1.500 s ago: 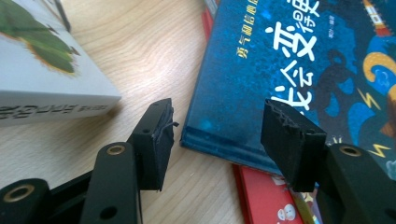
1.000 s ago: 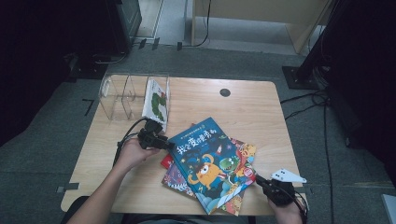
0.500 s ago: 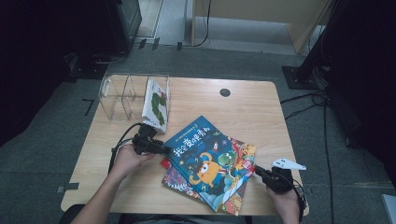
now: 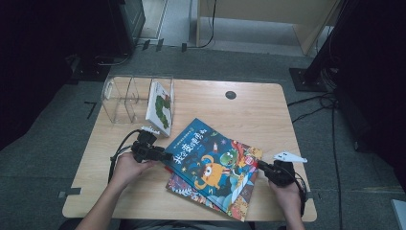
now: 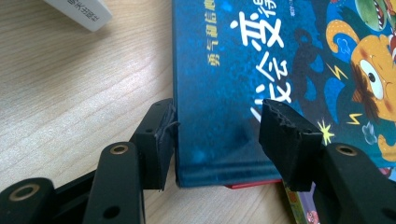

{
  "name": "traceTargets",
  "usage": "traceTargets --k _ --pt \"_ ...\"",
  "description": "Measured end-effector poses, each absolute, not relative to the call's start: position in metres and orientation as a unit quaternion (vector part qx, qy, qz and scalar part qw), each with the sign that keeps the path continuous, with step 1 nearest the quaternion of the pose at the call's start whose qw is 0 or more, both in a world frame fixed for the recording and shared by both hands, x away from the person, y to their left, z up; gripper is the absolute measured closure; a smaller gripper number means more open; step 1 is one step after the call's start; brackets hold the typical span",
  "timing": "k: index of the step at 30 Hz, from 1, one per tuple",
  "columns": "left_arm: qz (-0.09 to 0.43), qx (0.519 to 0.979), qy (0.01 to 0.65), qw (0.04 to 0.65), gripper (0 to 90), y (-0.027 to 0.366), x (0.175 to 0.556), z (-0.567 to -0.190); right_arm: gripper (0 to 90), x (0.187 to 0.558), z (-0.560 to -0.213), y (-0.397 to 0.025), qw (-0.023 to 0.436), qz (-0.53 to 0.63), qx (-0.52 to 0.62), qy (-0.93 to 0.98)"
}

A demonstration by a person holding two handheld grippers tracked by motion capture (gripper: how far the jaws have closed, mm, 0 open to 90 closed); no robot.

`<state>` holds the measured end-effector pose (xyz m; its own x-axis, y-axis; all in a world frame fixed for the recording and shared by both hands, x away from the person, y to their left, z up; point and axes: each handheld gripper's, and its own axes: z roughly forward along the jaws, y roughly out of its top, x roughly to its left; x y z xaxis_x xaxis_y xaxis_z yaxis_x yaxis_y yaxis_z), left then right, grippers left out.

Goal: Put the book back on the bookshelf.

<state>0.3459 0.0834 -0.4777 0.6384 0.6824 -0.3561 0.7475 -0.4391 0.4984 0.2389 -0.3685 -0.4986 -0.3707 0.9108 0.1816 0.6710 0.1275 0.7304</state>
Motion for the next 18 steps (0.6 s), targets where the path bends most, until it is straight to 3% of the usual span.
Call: traceTargets --k 18 --pt "-0.073 0.838 0.438 0.318 46.5 0.081 0.331 -0.476 90.0 0.271 -0.500 -0.368 0.151 0.387 0.530 0.739"
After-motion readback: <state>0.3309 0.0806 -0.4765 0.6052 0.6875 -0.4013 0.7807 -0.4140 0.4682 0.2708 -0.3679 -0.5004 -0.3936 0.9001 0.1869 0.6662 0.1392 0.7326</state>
